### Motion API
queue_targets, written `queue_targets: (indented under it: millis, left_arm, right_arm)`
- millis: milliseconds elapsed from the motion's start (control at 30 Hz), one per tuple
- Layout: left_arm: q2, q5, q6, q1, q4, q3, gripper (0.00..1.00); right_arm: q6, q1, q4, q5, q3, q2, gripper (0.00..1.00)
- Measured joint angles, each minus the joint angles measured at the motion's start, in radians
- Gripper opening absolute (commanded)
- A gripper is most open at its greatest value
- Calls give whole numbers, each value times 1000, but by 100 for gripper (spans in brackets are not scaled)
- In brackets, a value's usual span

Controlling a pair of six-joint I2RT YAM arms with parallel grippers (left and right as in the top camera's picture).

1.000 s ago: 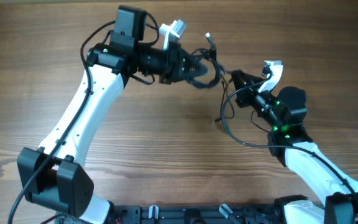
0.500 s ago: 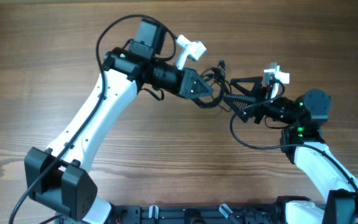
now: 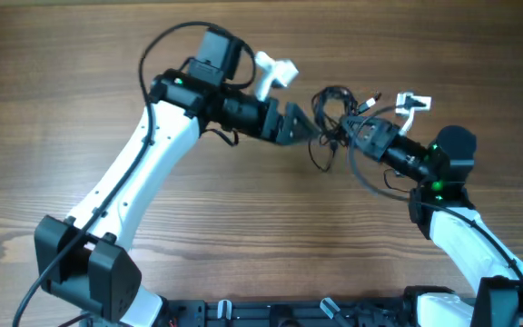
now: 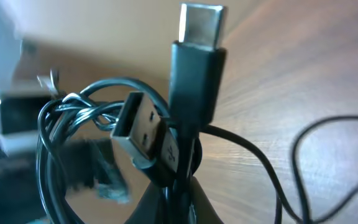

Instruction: Untangle cables

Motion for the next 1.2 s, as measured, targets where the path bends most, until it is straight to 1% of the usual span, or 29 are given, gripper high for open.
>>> queue_targets:
  millis: [33,100,167,233,267,300,400,433,500,567,633,667,700,733,767,833,867,900,933,967,1000,1067,1133,1167,1200]
  left_arm:
    - [0,-79,-99,11,29,0,93]
    - [0,-201,-244,-5,83,0,89]
    - [0,-308,-330,-57,146,0,85]
    - [0,-418,-407,-124,174,0,79]
    - [0,-448,-431,-138,174,0,74]
    - [0,-501,-461,-154,191,0,73]
    - [0,-557,-498,-158,186,0,75]
    - [0,-578,-528,-158,187,0,76]
    - [0,-606,-566,-161,203,0,77]
    - [0,-627,-584,-180,212,0,76]
    - [5,-637,-592,-209,225,0,68]
    - [21,-637,-597,-223,235,0,59]
    - [37,-637,-601,-229,238,0,41]
    - [61,-637,-600,-234,248,0,13]
    - [89,-637,-603,-236,256,0,4]
    - [105,-637,-601,-237,256,0,4]
    - [105,-636,-603,-235,256,0,4]
    - [105,-631,-611,-226,251,0,4]
    - [105,-614,-628,-205,235,0,4]
    - [105,-558,-648,-163,212,-2,4]
    - [105,-466,-656,-115,204,-9,4]
    - [105,-256,-631,-10,216,-16,4]
    - [102,-122,-569,148,232,-11,4]
    - [101,-84,-541,210,229,-10,4]
    - [100,-56,-514,245,216,-9,4]
  right_arm:
    - [84,0,-2,24,0,0,4]
    - [180,16,-7,59,0,0,4]
    - [245,59,-50,95,0,0,4]
    - [306,104,-129,148,1,0,4]
    - [328,108,-140,155,1,0,4]
    - [348,127,-188,204,0,0,4]
    - [359,134,-247,292,1,0,4]
    - [362,134,-266,322,0,0,4]
    - [364,134,-266,348,0,0,4]
    - [366,134,-266,344,0,0,4]
    - [367,134,-263,317,0,0,4]
    - [370,138,-263,295,0,0,4]
    - [370,144,-263,290,0,0,4]
    - [370,151,-263,285,0,0,4]
    - [370,160,-263,280,0,0,9]
    - [358,164,-262,268,0,0,13]
    - [335,165,-259,262,0,0,11]
    - [274,165,-260,256,0,0,4]
    - [187,166,-264,242,2,0,5]
    - [82,174,-287,228,16,-1,13]
    - [26,177,-312,219,33,-5,16]
    - [-101,183,-327,206,51,-18,14]
    - [-163,161,-377,241,14,-8,16]
    - [-178,153,-380,248,5,-5,18]
    - [-186,145,-379,248,4,-5,26]
